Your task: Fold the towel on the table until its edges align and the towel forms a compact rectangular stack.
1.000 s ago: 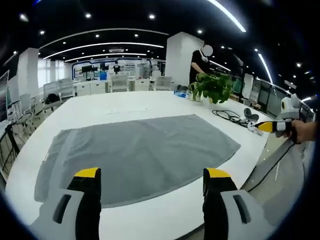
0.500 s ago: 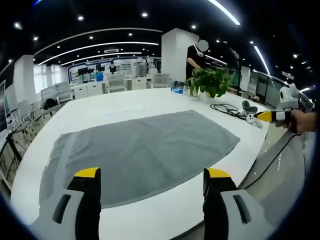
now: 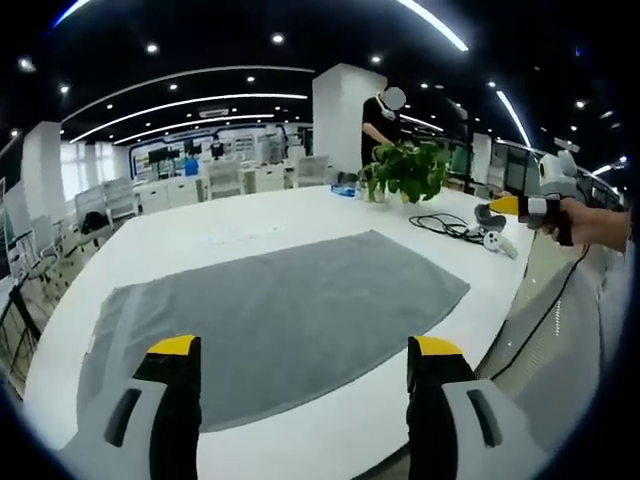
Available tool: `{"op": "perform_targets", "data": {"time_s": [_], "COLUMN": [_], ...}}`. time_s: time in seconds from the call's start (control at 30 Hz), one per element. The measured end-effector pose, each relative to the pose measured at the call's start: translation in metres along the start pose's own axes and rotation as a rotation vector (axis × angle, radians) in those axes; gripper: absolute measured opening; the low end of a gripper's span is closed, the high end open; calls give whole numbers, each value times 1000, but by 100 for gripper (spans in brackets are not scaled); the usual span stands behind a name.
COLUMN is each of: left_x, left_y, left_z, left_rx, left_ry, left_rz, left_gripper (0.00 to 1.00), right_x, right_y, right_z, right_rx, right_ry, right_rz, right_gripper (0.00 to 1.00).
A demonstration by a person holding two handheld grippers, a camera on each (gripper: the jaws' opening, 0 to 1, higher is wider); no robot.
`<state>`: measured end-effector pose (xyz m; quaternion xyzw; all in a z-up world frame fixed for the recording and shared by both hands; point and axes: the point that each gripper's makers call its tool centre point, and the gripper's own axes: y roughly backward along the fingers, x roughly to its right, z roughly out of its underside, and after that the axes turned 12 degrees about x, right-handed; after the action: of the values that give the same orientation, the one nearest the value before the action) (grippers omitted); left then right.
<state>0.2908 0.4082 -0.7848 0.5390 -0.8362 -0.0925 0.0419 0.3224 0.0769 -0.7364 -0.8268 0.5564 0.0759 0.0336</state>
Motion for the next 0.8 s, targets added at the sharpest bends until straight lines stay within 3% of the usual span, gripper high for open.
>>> {"op": "perform_targets", "data": {"time_s": [0.1,0.2,0.33,0.4,0.63,0.8], "left_x": [16,41,70,94,134,157], "left_y": [-16,-36,-57,-68,-104,-122], "left_z": [-11,-28,-30,-33,-52,-51], "left_rx": [18,77,50,48,78,60], "left_ry": [-27,-7,-67,-75,-108,-159], "left_rz": [58,132,229,331,437,503], "left_gripper": [88,87,86,85,84,82], "right_x": [10,18,32,36,44,48], "right_y": [-1,-3,-10,-14,-37,-58], "right_z": [-2,-4,-3,-3,-18,-27], "right_rx": [3,5,-3,-9,-5,5], "right_ry": [6,15,18,12,46,76], "right_rz": [10,15,11,7,-29,-52], "right_gripper": [55,55,54,52,51,50]}}
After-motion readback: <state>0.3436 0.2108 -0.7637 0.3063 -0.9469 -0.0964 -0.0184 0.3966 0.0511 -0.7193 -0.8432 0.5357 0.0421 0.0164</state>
